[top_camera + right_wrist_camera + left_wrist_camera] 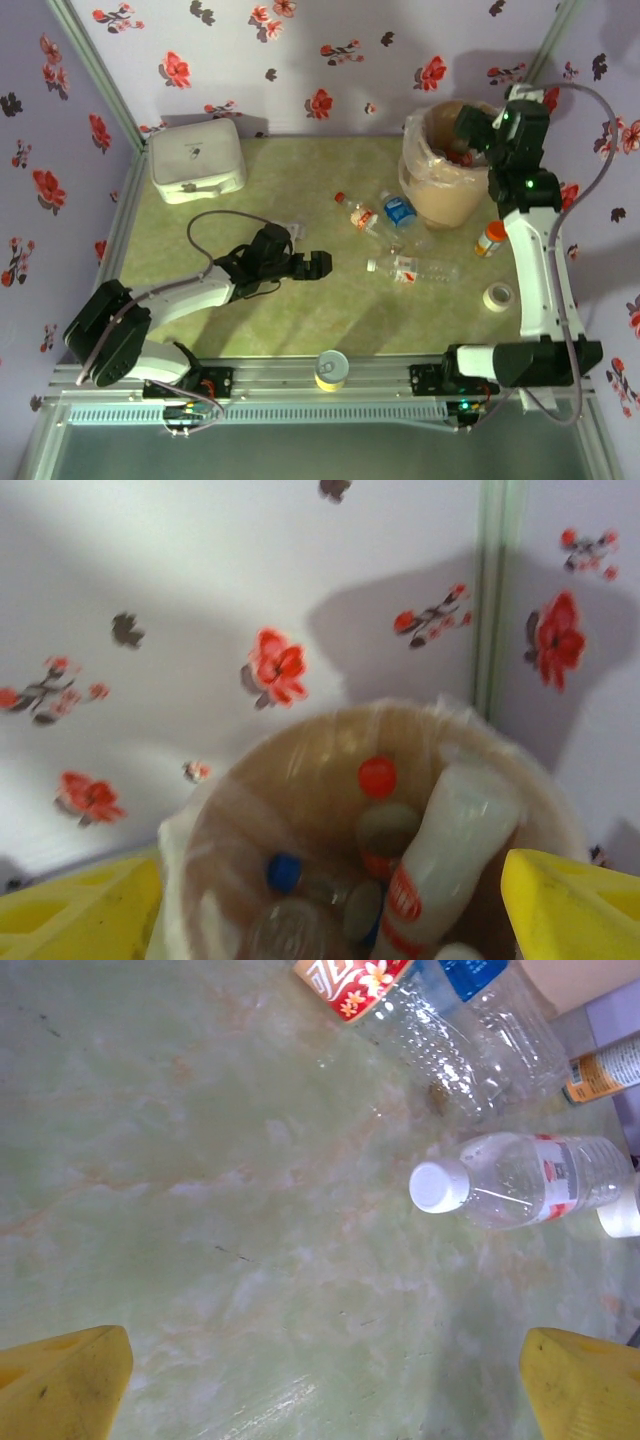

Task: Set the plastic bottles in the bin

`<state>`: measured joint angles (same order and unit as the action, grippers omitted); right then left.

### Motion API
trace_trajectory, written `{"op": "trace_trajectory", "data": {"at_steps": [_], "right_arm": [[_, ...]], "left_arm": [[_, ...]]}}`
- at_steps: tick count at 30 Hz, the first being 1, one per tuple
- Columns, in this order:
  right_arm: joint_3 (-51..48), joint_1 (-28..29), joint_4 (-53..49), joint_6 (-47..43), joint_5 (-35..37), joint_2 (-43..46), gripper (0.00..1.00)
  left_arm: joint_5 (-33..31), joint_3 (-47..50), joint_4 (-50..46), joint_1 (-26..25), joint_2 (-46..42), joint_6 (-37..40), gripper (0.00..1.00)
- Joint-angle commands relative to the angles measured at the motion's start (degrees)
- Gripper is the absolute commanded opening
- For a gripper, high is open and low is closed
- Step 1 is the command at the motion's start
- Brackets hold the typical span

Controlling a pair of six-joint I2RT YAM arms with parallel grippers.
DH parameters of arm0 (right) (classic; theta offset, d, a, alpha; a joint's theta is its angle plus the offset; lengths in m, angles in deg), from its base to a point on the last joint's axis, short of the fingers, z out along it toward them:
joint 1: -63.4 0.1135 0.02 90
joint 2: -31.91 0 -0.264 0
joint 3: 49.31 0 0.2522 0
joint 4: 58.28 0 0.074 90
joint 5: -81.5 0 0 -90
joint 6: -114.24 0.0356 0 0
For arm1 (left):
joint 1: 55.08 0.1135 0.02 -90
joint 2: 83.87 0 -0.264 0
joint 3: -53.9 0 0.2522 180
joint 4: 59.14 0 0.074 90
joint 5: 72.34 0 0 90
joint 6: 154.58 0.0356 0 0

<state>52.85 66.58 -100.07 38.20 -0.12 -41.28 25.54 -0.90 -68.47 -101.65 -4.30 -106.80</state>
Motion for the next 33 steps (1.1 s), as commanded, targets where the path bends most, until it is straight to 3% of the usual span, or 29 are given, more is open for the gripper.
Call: {"op": "trace_trajectory", "data": {"at_steps": [1, 5, 13, 21, 27, 33], "right_arm": [[-4.66, 5.00, -4.33, -0.27, -2.45, 3.45, 0.87], [-7.48, 14.05, -10.62, -6.49, 1.18, 4.74, 0.84], [-13.61, 24.23, -16.56, -10.87, 10.26, -0.88, 0.77], [-15.99, 26.53, -25.56, -14.35, 9.86, -8.63, 0.76], [-20.91, 27.32, -28.75, -17.65, 0.76, -7.57, 0.82], [-22.66, 27.06, -35.16, -13.07, 5.07, -13.76, 0.87]], "left_arm": [[-2.24, -1.68, -0.73, 0.64, 0.67, -2.06, 1.00], [-2.51, -2.03, -1.64, 1.50, 0.20, -2.92, 1.00], [-5.11, 1.78, -3.21, 6.16, -5.87, -5.78, 1.00], [-5.20, 6.58, -5.54, 9.36, -13.23, -7.45, 1.00], [-4.12, 9.62, -2.13, 11.74, -14.27, -6.17, 0.99], [-0.33, 7.49, -0.38, 12.60, -11.92, -4.64, 0.99]]}}
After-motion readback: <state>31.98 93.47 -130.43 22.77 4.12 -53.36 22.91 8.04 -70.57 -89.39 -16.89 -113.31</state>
